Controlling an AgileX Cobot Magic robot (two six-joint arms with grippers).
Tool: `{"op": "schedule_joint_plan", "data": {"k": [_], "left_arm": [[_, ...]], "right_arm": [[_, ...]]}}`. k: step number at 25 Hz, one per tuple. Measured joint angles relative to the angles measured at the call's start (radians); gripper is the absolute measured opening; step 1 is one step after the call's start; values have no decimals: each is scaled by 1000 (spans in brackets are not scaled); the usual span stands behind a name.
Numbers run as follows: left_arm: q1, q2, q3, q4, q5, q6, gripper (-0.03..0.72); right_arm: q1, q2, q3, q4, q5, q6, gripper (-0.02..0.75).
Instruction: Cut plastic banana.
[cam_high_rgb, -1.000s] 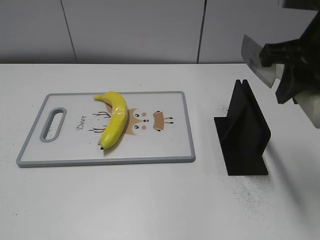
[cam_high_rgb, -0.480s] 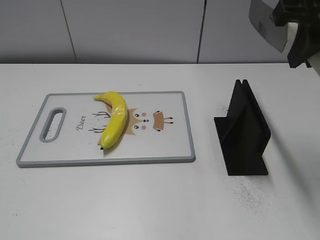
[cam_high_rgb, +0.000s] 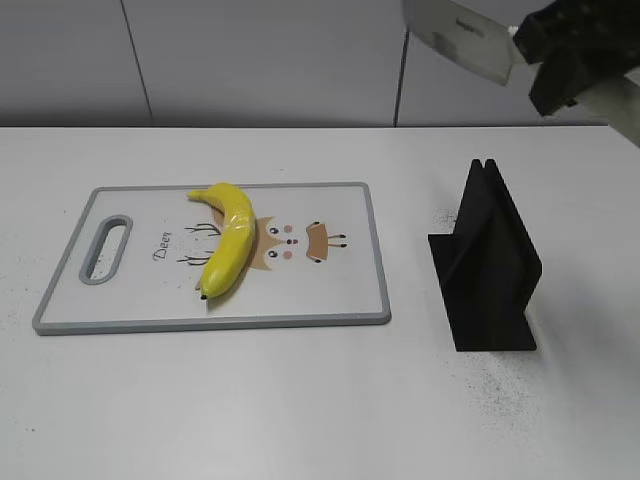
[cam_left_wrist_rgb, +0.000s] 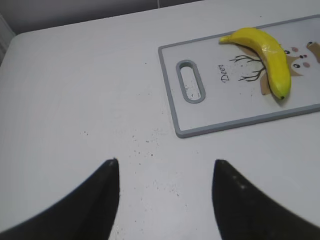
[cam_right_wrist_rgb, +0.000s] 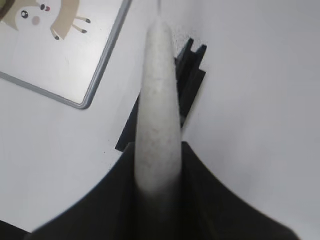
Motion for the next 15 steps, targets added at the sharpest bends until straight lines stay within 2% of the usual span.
{"op": "schedule_joint_plan", "data": {"k": [7, 10, 15], "left_arm": [[-29, 299, -75, -59, -128, 152, 541], [-47, 435, -151, -64, -147, 248, 539], [-75, 689, -331, -89, -143, 431, 537]], "right_arm": [[0, 159, -156, 107, -8, -269, 157], [0, 223, -212, 168, -8, -404, 157], [0, 317, -291, 182, -17, -558, 157]]}}
